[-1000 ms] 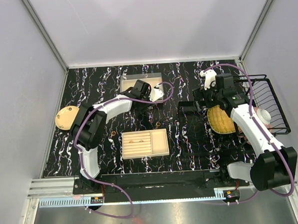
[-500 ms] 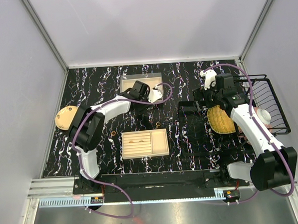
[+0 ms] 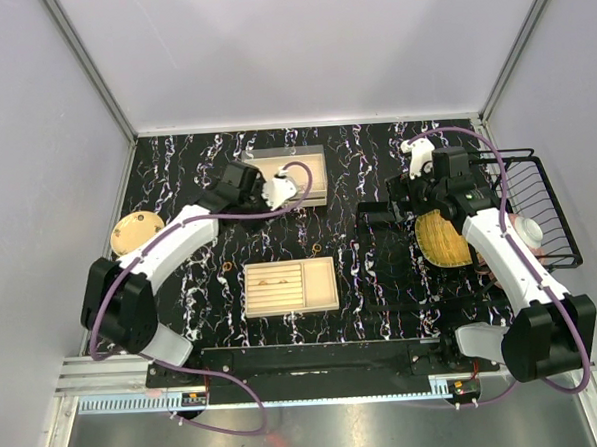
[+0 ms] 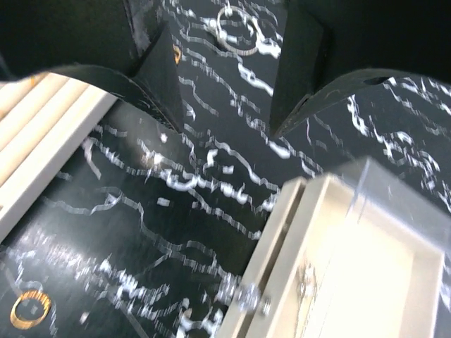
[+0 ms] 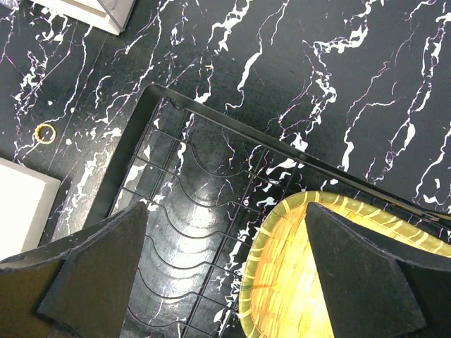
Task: Organize the mixed jewelry
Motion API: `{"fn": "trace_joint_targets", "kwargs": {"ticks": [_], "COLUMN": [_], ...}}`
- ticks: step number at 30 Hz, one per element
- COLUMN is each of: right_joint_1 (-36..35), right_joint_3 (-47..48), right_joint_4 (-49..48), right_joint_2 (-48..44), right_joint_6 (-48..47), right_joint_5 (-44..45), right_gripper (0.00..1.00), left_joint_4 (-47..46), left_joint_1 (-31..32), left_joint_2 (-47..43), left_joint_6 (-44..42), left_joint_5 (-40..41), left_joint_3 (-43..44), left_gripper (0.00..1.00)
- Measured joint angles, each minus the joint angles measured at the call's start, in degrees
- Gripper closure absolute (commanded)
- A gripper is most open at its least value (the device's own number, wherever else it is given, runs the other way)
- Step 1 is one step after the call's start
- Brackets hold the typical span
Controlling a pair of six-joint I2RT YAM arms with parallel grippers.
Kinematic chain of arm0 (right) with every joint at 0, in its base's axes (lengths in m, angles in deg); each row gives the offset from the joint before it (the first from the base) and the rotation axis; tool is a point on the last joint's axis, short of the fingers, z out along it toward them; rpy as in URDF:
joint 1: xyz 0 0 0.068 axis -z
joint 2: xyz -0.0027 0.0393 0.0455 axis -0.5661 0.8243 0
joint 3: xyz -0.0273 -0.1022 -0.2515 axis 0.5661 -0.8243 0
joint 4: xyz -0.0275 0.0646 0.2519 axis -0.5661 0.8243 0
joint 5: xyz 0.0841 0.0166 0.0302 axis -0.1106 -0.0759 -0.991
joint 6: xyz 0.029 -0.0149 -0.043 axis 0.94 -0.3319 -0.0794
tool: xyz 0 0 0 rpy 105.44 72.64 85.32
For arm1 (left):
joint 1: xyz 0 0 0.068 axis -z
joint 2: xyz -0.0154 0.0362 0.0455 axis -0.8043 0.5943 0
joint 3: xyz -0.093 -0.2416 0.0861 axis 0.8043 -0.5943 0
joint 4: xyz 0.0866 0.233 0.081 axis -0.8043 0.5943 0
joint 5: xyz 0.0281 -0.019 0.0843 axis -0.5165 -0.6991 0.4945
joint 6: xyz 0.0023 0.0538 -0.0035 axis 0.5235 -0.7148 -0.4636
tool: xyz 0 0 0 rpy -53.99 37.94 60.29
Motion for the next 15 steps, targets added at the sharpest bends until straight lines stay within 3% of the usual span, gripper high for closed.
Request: {"fn": "trace_joint_targets", "kwargs": {"ticks": [8,15], "right_joint_1": [0.0,0.0], "right_joint_3": [-0.2,-0.2], "right_joint_4": [-0.6,-0.6], "right_joint_2": [-2.6,-2.8], "right_joint_6": [0.1,0.1], "right_joint_5": [-0.2,-0.6], "right_gripper": [0.00,0.00], "left_joint_4": [7.2,9.8], "left_joint_1": [-14.3,-21.2], "left_joint_2": [-7.6,-8.5], "left_joint_6": [-1.4,-2.4], "left_joint_5": [-3.6,-4.8], "left_joint_3": [-4.6,-7.6], "left_gripper": [0.43,0.44]}}
